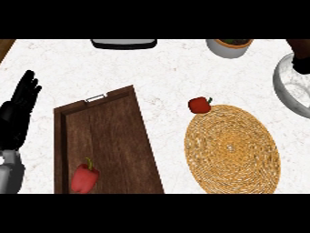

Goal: Pick the sweet potato from the placemat and place it in the bowl

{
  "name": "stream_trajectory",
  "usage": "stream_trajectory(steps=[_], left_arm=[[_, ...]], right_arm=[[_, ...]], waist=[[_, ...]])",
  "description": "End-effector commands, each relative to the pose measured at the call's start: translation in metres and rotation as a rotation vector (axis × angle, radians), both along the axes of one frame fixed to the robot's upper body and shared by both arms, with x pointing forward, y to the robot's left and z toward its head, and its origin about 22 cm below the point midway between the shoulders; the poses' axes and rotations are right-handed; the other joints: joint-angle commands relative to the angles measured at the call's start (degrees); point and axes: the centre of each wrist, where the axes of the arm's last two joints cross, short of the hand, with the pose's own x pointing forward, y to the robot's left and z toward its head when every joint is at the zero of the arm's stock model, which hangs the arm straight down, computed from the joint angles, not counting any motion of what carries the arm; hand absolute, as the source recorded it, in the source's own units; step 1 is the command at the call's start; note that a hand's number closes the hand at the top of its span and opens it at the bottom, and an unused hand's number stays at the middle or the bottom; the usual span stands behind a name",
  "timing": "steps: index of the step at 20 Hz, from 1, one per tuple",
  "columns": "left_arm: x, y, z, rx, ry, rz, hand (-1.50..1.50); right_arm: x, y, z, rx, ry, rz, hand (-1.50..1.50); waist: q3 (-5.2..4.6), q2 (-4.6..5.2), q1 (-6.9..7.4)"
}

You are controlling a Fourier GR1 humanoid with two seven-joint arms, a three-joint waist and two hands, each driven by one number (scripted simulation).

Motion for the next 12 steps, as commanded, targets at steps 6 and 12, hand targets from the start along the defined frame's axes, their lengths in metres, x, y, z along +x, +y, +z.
stream_trajectory(steps=[6,12], left_arm=[[0.0,-0.015,0.002,-0.001,0.006,-0.025,0.0],[-0.003,-0.013,-0.006,0.018,-0.014,-0.03,0.0]], right_arm=[[0.029,-0.081,-0.045,0.083,-0.026,-0.021,1.5],[0.04,-0.116,-0.069,0.075,-0.026,-0.021,1.5]], waist=[[0.06,0.3,0.78],[0.08,0.46,1.28]])
